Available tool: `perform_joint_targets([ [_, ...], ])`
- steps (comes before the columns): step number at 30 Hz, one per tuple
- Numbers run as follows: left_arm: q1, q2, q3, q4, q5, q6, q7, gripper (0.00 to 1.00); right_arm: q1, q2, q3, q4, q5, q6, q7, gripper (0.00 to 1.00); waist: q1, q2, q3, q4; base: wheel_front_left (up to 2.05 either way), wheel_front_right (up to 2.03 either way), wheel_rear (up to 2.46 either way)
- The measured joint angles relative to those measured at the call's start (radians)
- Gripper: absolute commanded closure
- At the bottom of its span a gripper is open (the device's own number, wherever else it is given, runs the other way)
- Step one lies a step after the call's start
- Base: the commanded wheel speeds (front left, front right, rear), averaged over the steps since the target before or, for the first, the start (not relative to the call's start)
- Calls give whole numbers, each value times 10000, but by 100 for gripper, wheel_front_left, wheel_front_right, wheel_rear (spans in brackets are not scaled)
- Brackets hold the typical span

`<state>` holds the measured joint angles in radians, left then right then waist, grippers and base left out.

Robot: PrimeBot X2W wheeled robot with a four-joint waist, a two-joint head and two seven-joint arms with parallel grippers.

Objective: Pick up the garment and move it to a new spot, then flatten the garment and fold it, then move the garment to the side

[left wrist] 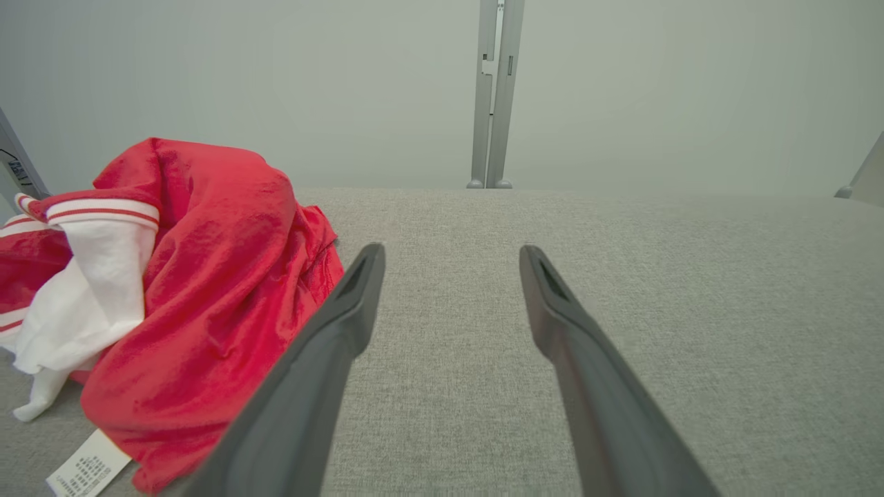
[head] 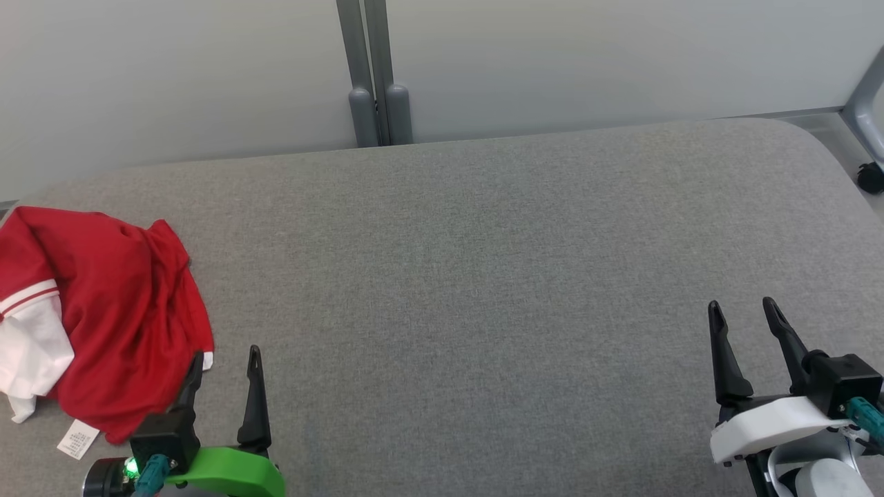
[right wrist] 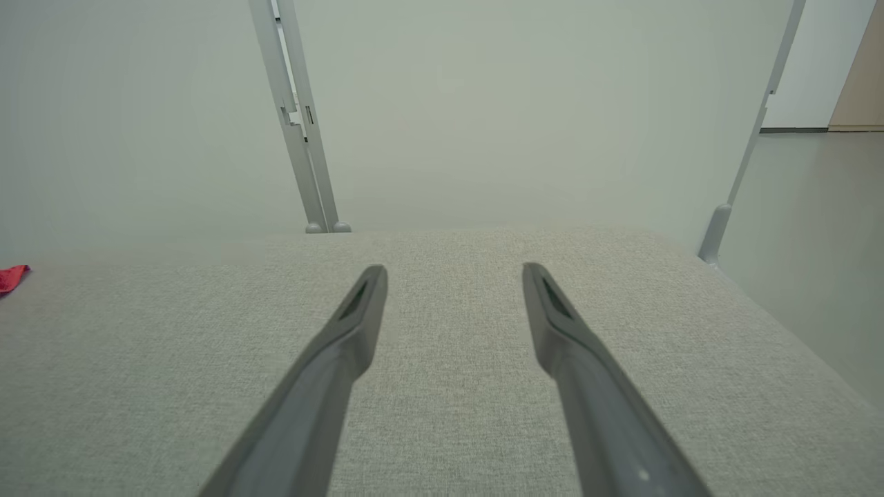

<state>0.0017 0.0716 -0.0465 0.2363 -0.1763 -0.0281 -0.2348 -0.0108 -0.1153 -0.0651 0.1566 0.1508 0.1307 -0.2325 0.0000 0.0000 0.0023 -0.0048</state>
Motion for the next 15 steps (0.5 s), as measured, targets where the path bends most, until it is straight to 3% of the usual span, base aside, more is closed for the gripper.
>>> perform_joint_targets([
  [15, 46, -144, 267, 418, 871, -337, -267, 0, 243, 128, -104, 244, -648, 0, -297, 0, 0, 0, -12, -54, 0, 0, 0],
])
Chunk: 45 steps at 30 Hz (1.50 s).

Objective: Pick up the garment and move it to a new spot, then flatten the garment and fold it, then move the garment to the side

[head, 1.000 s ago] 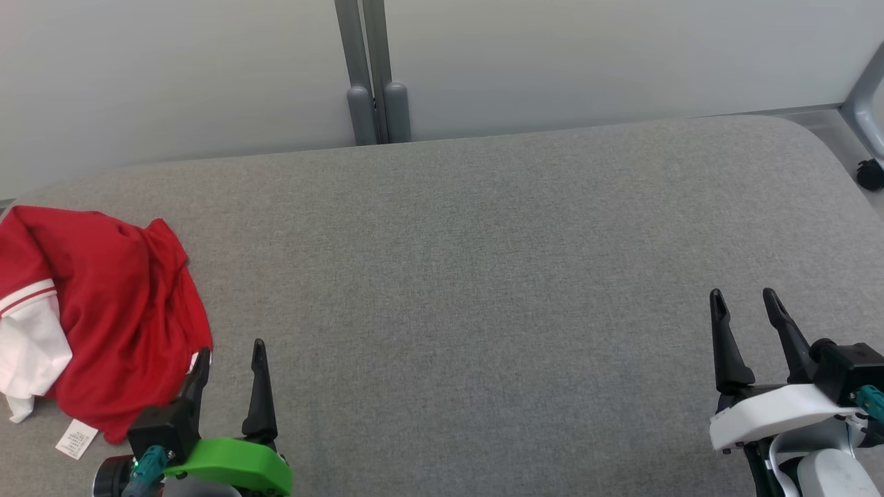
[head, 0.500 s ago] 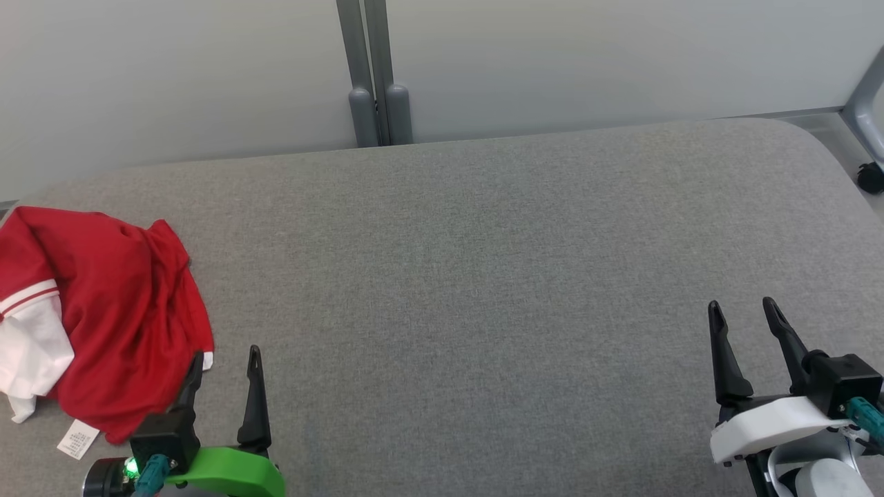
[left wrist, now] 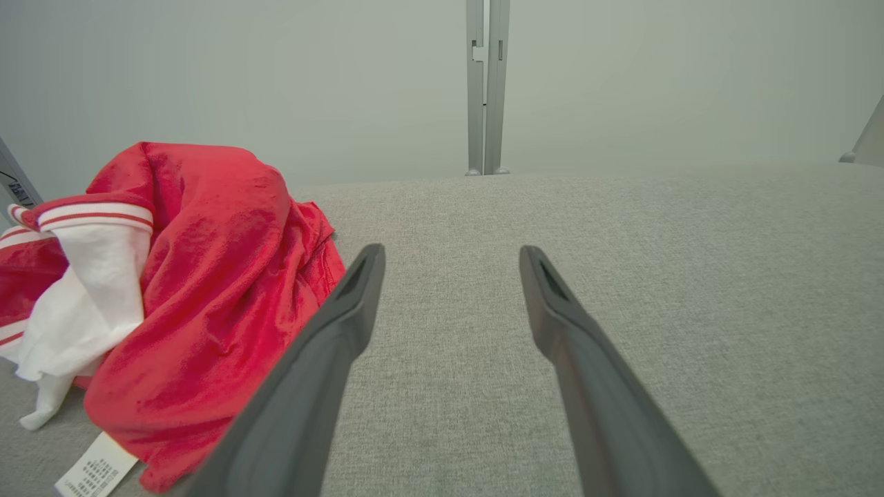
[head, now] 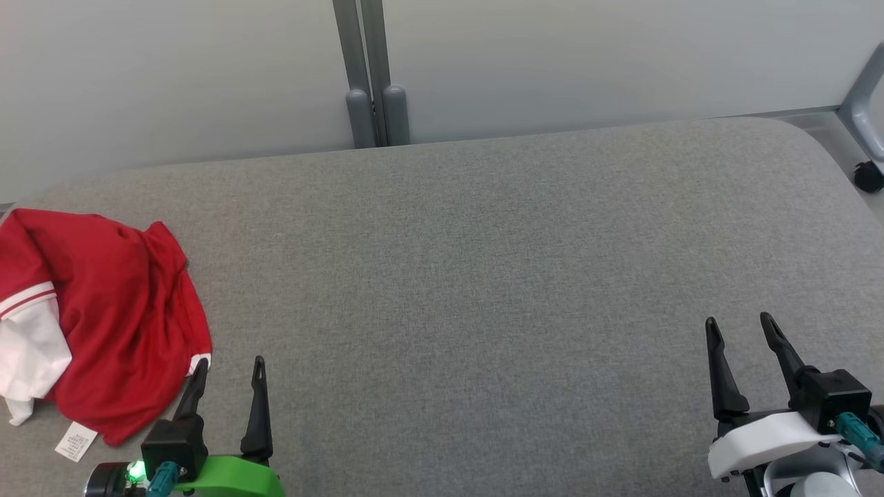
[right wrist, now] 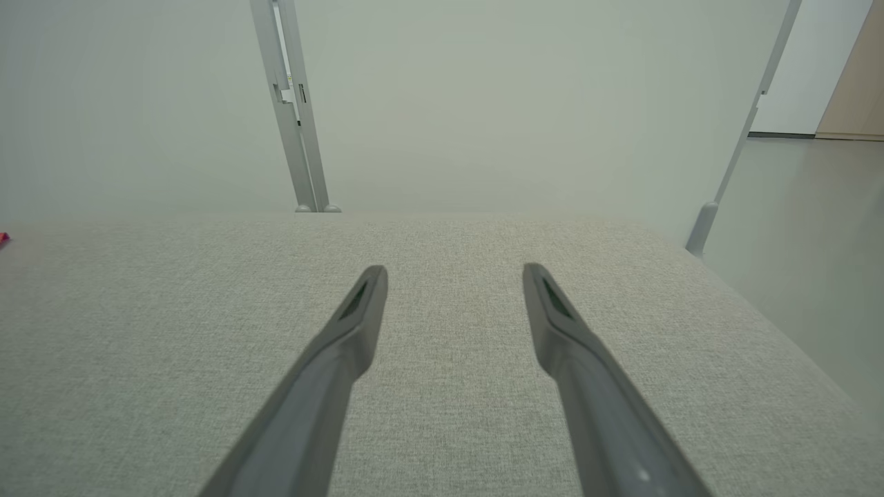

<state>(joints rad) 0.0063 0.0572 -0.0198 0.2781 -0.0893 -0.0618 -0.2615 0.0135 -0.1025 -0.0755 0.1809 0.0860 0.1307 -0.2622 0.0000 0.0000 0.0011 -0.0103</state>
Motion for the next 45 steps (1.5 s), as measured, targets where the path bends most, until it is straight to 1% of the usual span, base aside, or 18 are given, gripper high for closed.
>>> perform_joint_targets([
  [11, 6, -50, 309, 224, -238, -217, -29, 0, 14, 12, -29, 104, 15, 0, -4, 0, 0, 0, -7, -6, 0, 0, 0],
  [18, -1, -61, 362, 270, -242, -261, -29, 0, 13, 12, -69, 117, 88, 0, -4, 0, 0, 0, -8, 32, 0, 0, 0],
  [22, -46, -77, 282, 311, -351, -265, -29, 0, 48, 23, -270, 71, 182, 0, -4, 0, 0, 0, -24, 212, 0, 0, 0],
  [25, -150, -79, 196, 297, -422, -253, -31, 0, 148, 42, -184, 8, 176, 0, -6, 0, 0, 0, -35, 505, 0, 0, 0],
  [29, -163, -84, 163, 322, -464, -221, -29, 0, 203, 100, -67, -90, 180, 0, -6, 0, 0, 0, -55, 1079, 0, 0, 0],
  [32, -110, -86, 213, 313, -499, -163, -31, 0, 206, 109, 140, -69, 178, 0, -4, 0, 0, 0, -76, 1611, 0, 0, 0],
  [38, 272, -82, 366, 203, -531, -130, -35, 0, 33, 134, 922, 23, 268, 0, -6, 0, 0, 0, -129, 2706, 0, 0, 0],
  [41, 280, -81, 345, 84, -663, -111, -35, 0, -84, 94, 1095, 4, 305, 0, -6, 0, 0, 0, -94, 3082, 0, 0, 0],
  [45, -58, -79, 144, -138, -961, -94, -35, 0, -206, -65, 1200, -81, 384, 0, -6, 0, 0, 0, 174, 3289, 0, 0, 0],
])
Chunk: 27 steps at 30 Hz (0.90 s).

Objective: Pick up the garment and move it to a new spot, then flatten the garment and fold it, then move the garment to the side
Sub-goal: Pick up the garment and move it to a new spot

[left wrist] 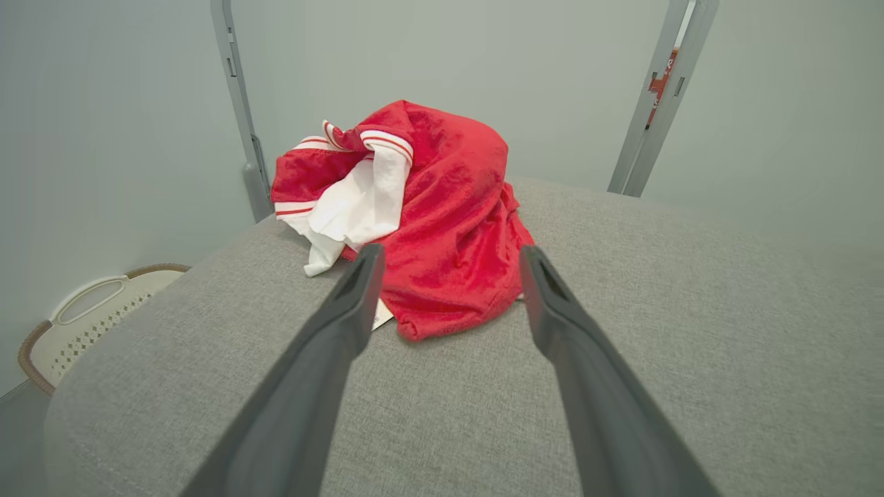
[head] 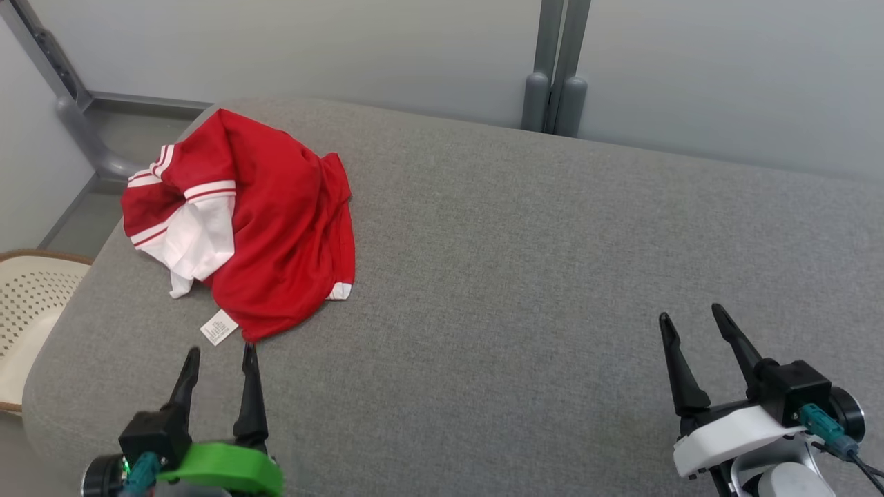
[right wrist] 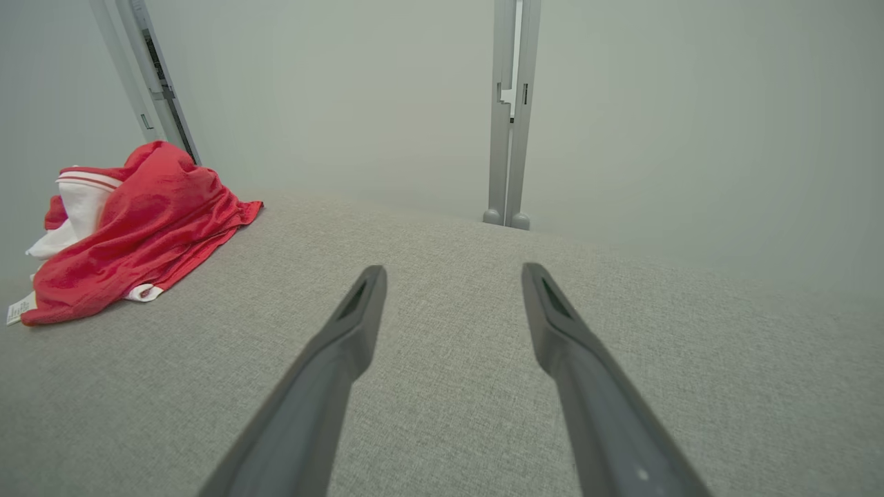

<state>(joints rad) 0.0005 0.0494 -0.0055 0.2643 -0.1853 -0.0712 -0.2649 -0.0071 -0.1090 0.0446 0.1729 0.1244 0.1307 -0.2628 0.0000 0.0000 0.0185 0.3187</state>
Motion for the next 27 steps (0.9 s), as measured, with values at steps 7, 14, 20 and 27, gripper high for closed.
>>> perform_joint_targets([
  [7, -2166, -2, -360, 466, -663, -96, 0, 0, -939, -732, -8, -407, 161, 0, 0, 0, 0, 0, 913, 80, 0, 0, 0],
  [14, -5354, 330, -19, 2165, -849, 173, 683, 0, -1696, -1323, -4, -648, 397, 0, 0, 0, 1, 0, 2378, -83, 0, 0, 0],
  [20, -7498, 897, 393, 3956, -876, 821, 1778, 0, -1727, -1682, 213, -625, 589, 0, 0, 0, 2, 0, 3779, -509, 0, 0, 0],
  [27, -8907, 1446, 339, 5768, -1049, 623, 2725, 0, -1771, -1887, 374, -629, 690, 0, 0, 0, 2, 0, 4534, -1288, 0, 0, 0],
])
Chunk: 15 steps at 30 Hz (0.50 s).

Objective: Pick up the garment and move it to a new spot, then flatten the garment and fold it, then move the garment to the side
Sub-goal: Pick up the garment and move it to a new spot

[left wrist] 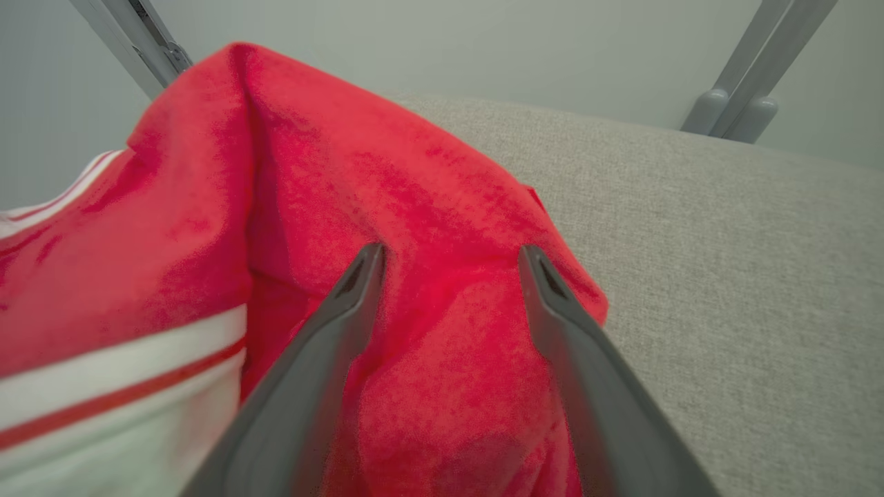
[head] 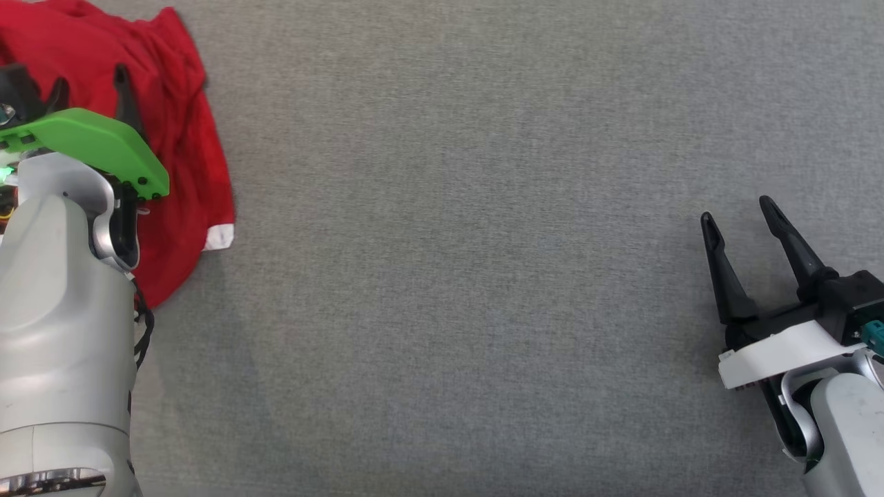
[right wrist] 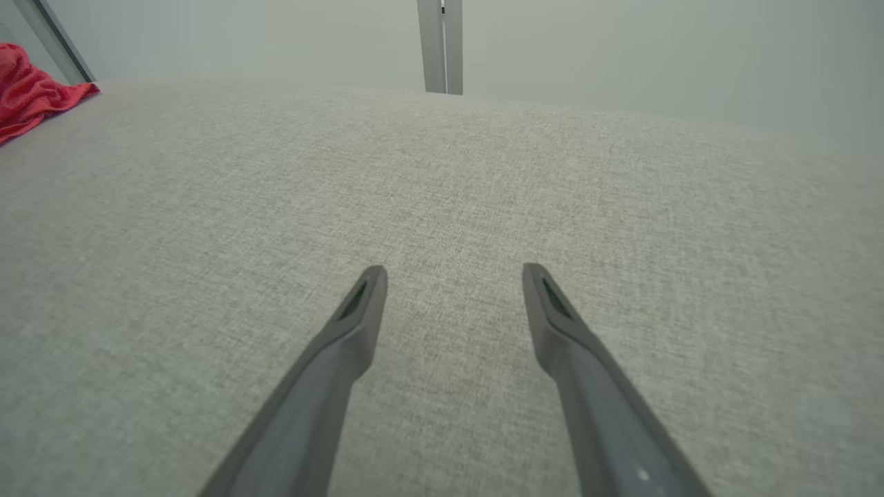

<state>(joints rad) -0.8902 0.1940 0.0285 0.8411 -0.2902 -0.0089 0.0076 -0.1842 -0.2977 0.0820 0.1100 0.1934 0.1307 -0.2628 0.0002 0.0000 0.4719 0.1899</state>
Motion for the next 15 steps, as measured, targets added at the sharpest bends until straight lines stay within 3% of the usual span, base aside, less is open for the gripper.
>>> perform_joint_targets([
  [4, -284, 123, -134, 788, 54, 12, 261, 0, 25, -13, 102, 19, 19, 0, 0, 0, -1, 0, 122, -414, 0, 0, 0],
  [5, -326, 171, -178, 1016, 63, 21, 351, 60, 62, -6, 134, 35, 19, 0, 0, 0, -1, 0, 130, -508, 0, 0, 0],
  [6, -365, 203, -205, 1172, 69, 17, 347, 92, 106, 4, 151, 58, 19, 0, 0, 0, -1, 0, 128, -587, 0, 0, 0],
  [7, -428, 249, -261, 1331, 132, 17, 336, 100, 140, 29, 157, 94, 19, 0, 0, 0, -1, 0, 113, -649, 0, 0, 0],
  [15, -596, 731, -347, 1310, 278, -192, -685, 100, 486, 483, 102, 405, 59, 0, 0, 0, -2, 0, -462, -739, 0, 0, 0],
])
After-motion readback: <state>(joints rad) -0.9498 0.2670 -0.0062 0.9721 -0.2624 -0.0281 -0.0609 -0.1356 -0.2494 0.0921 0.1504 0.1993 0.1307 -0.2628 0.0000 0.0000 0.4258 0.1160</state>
